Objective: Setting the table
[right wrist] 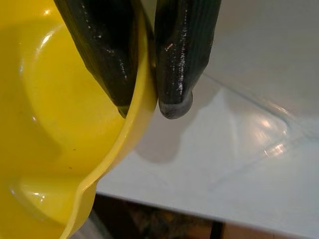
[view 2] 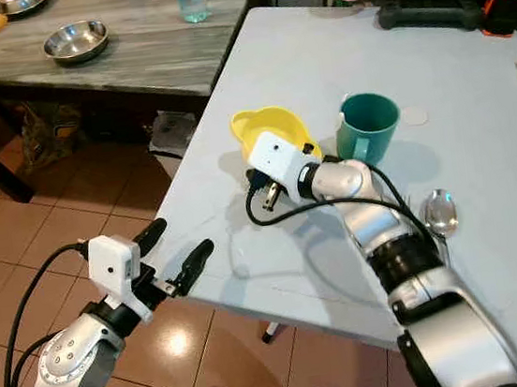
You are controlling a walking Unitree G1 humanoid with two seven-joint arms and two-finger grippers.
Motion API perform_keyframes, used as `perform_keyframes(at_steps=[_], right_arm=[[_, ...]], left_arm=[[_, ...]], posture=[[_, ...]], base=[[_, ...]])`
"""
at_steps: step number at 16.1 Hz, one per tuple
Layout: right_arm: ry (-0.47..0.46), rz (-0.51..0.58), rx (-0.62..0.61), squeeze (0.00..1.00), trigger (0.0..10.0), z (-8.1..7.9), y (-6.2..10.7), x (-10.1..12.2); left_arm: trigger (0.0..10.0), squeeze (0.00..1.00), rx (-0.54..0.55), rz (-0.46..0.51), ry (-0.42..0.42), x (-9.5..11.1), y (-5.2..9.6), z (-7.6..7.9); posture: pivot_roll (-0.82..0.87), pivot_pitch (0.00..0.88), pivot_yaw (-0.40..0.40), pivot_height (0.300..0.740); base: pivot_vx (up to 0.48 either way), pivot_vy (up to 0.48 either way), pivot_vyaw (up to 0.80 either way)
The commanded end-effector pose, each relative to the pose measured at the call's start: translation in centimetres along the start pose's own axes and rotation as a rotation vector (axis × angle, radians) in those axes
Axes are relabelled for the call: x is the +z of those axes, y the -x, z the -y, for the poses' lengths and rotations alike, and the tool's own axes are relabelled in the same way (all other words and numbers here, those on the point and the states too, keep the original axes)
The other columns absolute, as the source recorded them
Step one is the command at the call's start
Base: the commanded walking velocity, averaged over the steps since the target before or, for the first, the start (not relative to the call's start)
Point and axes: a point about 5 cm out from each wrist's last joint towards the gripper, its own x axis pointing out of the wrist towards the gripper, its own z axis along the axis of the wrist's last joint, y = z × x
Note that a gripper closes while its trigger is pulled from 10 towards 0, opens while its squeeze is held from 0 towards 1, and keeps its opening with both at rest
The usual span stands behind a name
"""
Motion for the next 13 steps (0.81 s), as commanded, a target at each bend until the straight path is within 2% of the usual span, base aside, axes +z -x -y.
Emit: perform_keyframes(at_steps=[1,2,4,6,7,8,9,10,13], right_arm=[[-0.023,0.089,-0.044,0.00,0.0,-0.2,0.3,1.1],[-0.065,0.148,-0.104,0.00,0.0,-0.5,0.8,1.4],[-0.095,0.185,-0.165,0.00,0.0,-0.7,1.2,1.5],[-0.210,0.258,-0.407,0.00,0.0,-1.1,3.3,1.0],[-0.240,0.263,-0.472,0.00,0.0,-1.4,4.2,0.6],[-0.266,0.263,-0.514,0.00,4.4,-1.8,4.9,0.4],[-0.282,0.263,-0.530,0.00,4.4,-1.9,5.1,0.3],[-0.310,0.255,-0.583,0.00,10.0,-2.5,5.8,0.0],[-0.358,0.246,-0.626,0.00,10.0,-2.8,6.4,-0.1]], left_arm=[[10.0,0.00,0.029,-0.019,-0.006,-0.5,0.0,-0.3],[10.0,0.00,0.051,-0.013,-0.008,-0.5,-0.3,-0.4],[10.0,0.00,0.067,-0.009,-0.010,-0.5,-0.4,-0.6],[10.0,0.00,0.158,0.008,-0.010,-0.4,-0.9,-1.7],[10.0,0.00,0.185,0.011,-0.014,-0.4,-1.1,-2.1],[10.0,0.00,0.205,0.014,-0.010,-0.4,-1.4,-2.5],[10.0,0.00,0.213,0.016,-0.004,-0.4,-1.5,-2.6],[10.0,0.00,0.219,0.021,0.000,-0.4,-1.9,-2.8],[10.0,0.00,0.225,0.022,0.000,-0.7,-2.5,-2.7]], posture=[[0.01,0.134,0.041,0.740],[0.00,0.131,0.035,0.740],[0.00,0.127,0.032,0.740],[-0.02,0.120,0.028,0.740],[-0.03,0.115,0.031,0.740],[-0.03,0.112,0.033,0.740],[-0.03,0.112,0.033,0.740],[-0.05,0.104,0.038,0.740],[-0.08,0.097,0.048,0.740]], base=[[0.000,0.000,0.00],[0.000,0.000,0.00],[0.000,0.000,0.00],[0.000,0.000,0.00],[0.000,0.000,0.00],[0.000,0.000,0.00],[0.000,0.000,0.00],[0.000,0.000,0.00],[0.000,0.000,0.00]])
